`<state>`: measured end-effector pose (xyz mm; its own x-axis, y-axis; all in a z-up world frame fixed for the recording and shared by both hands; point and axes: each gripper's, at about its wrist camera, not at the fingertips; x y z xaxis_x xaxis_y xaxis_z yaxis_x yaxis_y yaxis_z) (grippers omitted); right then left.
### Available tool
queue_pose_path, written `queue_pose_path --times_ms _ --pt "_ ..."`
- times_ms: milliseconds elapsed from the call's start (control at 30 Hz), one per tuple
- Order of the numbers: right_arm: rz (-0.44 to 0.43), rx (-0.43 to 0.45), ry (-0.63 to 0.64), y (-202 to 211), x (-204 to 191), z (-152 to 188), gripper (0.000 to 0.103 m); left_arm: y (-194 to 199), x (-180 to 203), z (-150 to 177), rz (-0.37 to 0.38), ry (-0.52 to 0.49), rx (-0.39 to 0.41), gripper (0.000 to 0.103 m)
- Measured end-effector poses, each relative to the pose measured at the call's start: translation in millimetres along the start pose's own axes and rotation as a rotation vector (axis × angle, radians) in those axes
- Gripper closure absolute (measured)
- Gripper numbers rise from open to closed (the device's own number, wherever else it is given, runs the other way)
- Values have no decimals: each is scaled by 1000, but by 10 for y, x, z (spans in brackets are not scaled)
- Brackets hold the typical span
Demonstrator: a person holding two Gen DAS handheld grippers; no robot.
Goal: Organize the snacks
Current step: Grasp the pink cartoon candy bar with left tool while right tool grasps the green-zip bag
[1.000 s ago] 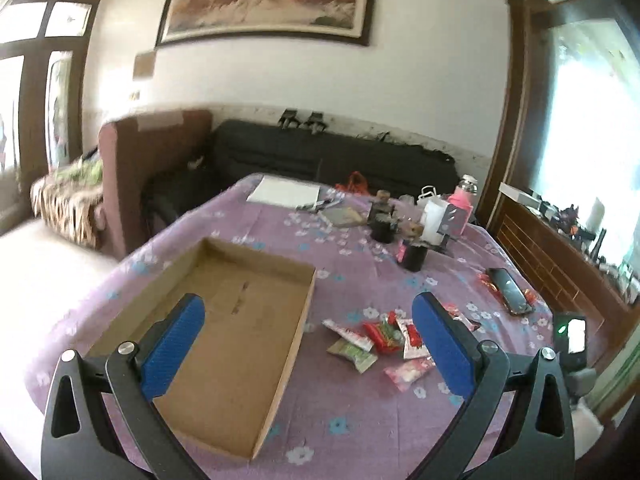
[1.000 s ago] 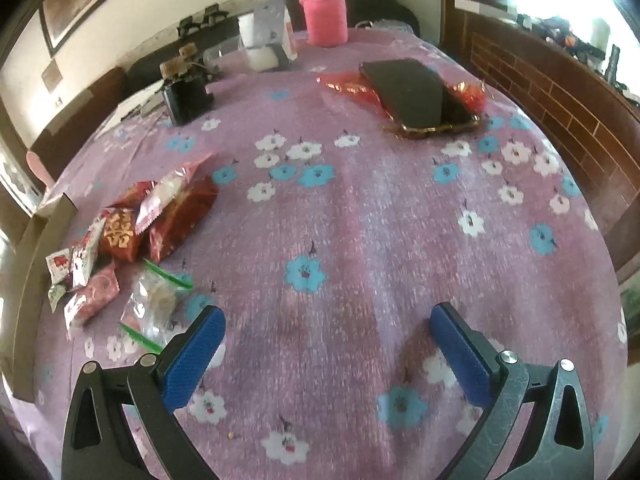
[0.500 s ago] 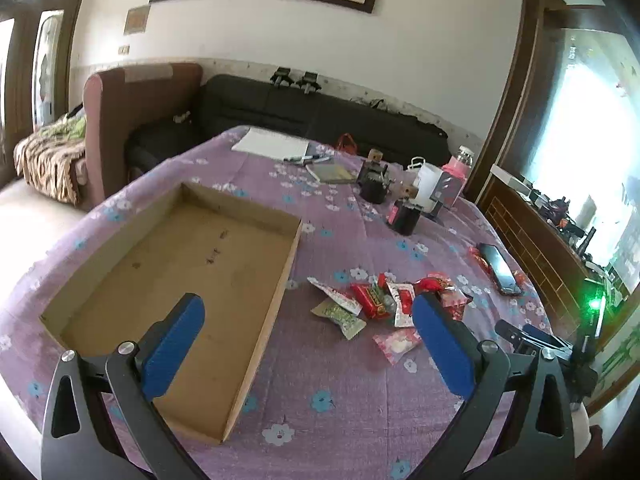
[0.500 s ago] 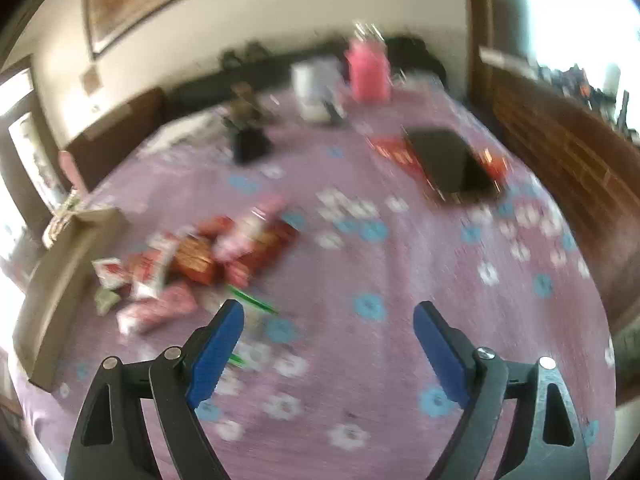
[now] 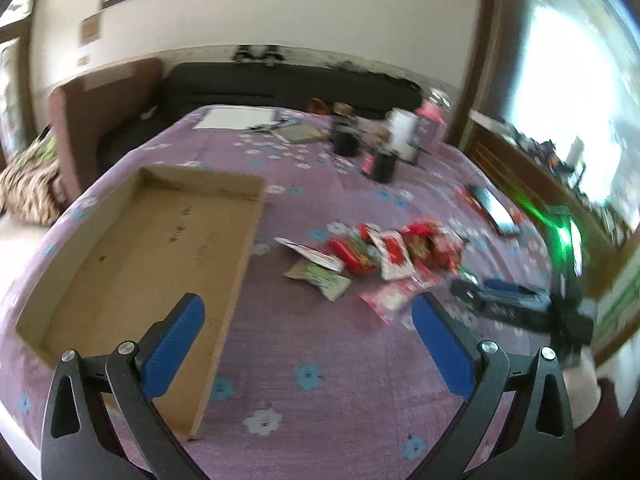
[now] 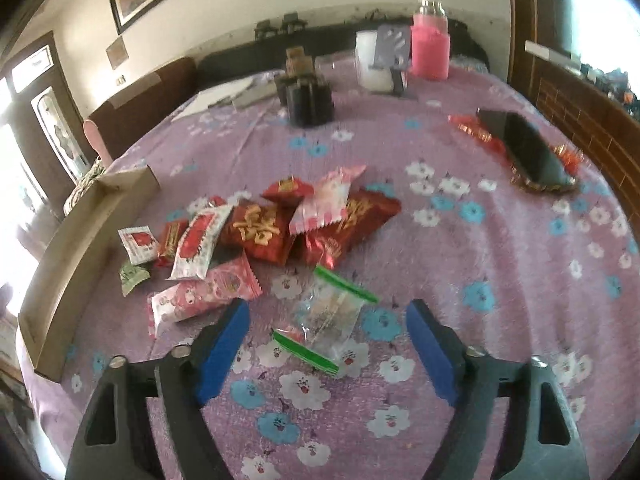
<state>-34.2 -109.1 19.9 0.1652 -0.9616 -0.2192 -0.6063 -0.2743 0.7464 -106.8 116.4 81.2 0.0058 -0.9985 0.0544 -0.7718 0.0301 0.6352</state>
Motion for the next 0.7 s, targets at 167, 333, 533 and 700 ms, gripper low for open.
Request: queue_pose_path --times_ms 167,333,533,700 --pt "7 -7 -16 -55 46 2 65 -124 276 8 42 -108 -34 0" --pt "-42 15 -78 -22 194 -13 68 -380 578 -21 47 -235 -82 5" --pt "-87 33 -153 16 369 -17 68 -748 883 -21 59 -361 -149 20" --pt "-99 33 -157 10 381 -19 68 -969 1010 -24 63 -408 -189 34"
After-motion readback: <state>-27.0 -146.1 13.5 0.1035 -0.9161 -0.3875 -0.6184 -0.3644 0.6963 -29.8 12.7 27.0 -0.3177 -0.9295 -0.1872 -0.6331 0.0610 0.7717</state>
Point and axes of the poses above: each gripper's, at about its wrist camera, not at the fingertips, and y roughly against the way its jaws point, x to its right, z to its underside, and after that the axes turned 6 degrees about -z, right-handed
